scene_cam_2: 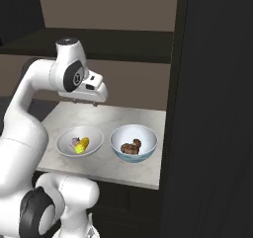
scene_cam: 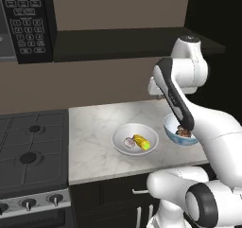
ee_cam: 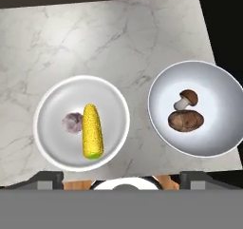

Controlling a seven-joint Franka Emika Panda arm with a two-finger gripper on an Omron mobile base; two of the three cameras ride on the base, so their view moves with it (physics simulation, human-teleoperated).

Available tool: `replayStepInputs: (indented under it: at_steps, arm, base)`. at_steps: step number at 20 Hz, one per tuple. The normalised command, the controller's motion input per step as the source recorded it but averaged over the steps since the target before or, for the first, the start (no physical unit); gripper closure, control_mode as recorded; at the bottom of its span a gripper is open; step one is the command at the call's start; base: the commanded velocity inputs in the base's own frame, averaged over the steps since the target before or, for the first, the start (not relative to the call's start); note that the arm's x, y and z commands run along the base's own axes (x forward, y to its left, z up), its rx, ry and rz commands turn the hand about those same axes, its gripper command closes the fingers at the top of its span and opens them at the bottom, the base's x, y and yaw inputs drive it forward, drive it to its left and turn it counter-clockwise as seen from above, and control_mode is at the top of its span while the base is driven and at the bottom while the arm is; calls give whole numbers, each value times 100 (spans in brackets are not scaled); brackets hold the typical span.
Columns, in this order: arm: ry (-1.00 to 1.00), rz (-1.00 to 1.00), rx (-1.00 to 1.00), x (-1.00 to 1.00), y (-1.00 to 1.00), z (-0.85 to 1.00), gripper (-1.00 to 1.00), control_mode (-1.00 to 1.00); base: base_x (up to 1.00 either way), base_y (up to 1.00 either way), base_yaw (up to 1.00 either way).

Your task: Place the bowl containing the mushroom and potato in the microwave. Close the microwave door and press the start button to microwave the meal.

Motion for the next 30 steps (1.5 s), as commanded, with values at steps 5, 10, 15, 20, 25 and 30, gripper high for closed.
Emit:
replayStepInputs:
  at_steps: [5, 10, 15, 20, 25, 30]
  arm:
    - [-5, -31, 4, -50, -8, -34, -100, -100]
    - [-4, -26, 3, -19, -23, -22, -100, -100]
    - [-3, -15, 2, -3, -73, -37, -100, -100]
    - [-11, -34, 17, -8, -65, -42, -100, -100]
    - [-3, -35, 12, -5, -55, -48, -100, -100]
    - [0, -8, 4, 0, -19, -52, -100, -100]
  base:
    - [0, 0, 0]
    - [0, 0, 0]
    - [0, 0, 0]
    - [0, 0, 0]
    - [0, 0, 0]
    - [0, 0, 0]
